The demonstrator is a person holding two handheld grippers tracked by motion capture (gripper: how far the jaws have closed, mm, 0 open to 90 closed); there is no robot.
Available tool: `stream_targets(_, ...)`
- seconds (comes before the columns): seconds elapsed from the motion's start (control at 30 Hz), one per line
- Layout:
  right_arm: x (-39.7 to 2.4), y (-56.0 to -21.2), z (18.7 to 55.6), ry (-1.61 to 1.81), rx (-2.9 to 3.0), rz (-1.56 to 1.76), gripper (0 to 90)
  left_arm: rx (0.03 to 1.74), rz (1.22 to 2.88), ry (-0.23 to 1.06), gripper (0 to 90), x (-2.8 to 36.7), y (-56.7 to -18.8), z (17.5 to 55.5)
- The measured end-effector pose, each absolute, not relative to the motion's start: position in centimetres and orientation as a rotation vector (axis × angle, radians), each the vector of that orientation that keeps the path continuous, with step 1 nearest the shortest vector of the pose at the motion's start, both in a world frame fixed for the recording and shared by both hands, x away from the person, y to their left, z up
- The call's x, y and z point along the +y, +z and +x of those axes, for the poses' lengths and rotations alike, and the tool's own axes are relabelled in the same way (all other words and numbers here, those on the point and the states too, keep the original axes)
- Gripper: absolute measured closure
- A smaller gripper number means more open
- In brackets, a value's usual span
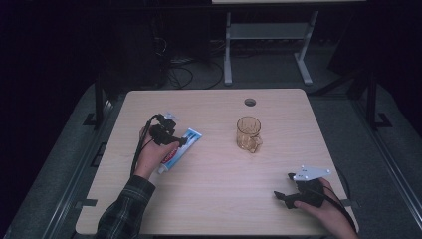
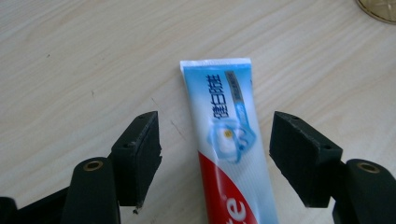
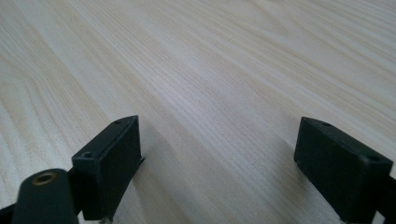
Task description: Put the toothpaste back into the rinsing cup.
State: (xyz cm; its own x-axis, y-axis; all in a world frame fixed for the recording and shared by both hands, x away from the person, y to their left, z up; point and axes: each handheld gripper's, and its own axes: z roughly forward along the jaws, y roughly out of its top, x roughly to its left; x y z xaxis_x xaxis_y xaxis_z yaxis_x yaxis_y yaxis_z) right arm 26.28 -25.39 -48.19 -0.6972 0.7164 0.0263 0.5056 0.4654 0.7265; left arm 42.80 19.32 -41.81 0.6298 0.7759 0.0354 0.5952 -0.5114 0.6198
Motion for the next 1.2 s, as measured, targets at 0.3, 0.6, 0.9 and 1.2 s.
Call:
stream_targets(0.3,-25.4,-48.2,26.3,1.064,2.435,1.042,13.7,1.094,2.294,0.373,31.2,18.7,-43.8,44.0)
stream_targets(0.6,-25.4,-48.2,26.3,1.064,2.435,1.042,13.8,1.104,2.330,0.351,29.7,17.6,-45.3,44.3)
stream_targets(0.9,-25.4,-48.2,26.3,1.064,2.436,1.042,13.8,1.094,2.349,0.360,32.7,17.1,-45.6,44.3)
stream_targets(1.2,-25.4,-48.2,26.3,1.064,2.436,1.040,13.8,1.072,2.346,0.335,48.2,17.0,-45.4,44.2)
